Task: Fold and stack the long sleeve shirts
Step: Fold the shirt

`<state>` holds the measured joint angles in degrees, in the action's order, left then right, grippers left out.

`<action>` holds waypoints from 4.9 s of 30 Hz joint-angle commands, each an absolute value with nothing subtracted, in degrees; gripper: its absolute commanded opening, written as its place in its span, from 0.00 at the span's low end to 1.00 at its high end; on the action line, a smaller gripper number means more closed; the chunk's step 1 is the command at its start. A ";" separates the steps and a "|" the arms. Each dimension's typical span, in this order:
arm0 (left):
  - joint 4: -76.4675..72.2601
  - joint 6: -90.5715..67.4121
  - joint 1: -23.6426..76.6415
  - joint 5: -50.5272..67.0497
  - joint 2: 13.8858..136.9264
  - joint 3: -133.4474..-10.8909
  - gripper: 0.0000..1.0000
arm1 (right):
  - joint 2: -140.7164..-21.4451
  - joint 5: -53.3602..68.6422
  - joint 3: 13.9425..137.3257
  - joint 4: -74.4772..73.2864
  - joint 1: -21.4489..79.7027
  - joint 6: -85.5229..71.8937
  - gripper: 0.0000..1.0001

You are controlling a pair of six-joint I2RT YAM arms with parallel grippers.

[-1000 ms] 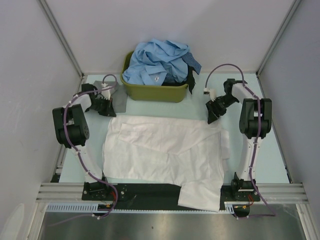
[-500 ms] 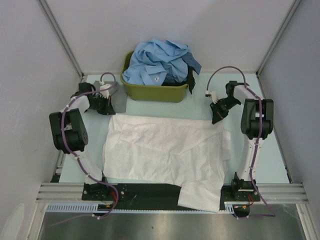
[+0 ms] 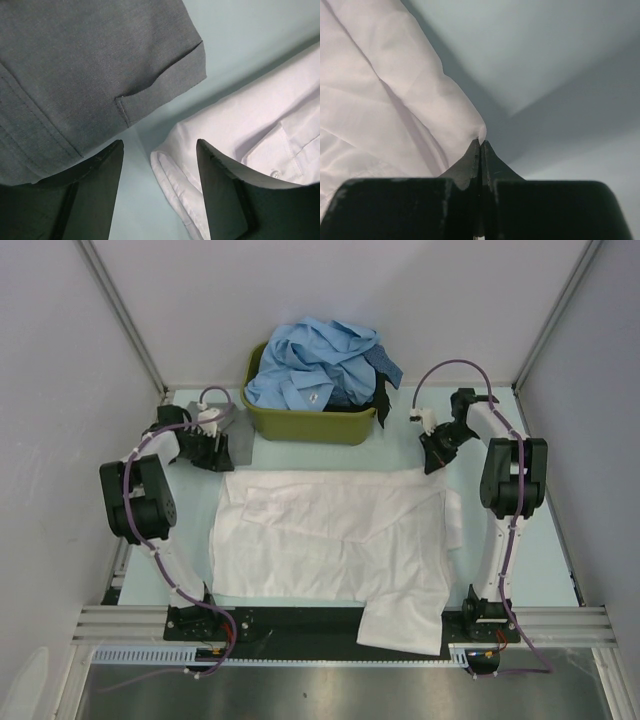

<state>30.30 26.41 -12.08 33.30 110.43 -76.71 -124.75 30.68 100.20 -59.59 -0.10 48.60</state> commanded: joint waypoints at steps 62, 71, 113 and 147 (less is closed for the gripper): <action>43.77 62.23 -1.41 29.71 68.75 -37.98 0.66 | -81.65 27.42 56.69 -79.27 27.31 64.61 0.62; 34.89 50.20 -7.28 30.31 64.33 -34.80 0.67 | -79.19 21.45 52.30 -71.20 43.23 44.76 0.66; 49.47 77.75 -14.15 39.72 64.95 -34.72 0.65 | -84.47 18.46 60.64 -77.25 40.89 37.61 0.00; 54.22 89.04 -12.22 33.84 62.57 -39.18 0.00 | -85.96 11.34 74.87 -82.44 34.38 44.64 0.00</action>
<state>53.84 93.89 -12.49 29.10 60.49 -31.86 -86.24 14.81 68.88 -76.88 36.62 41.80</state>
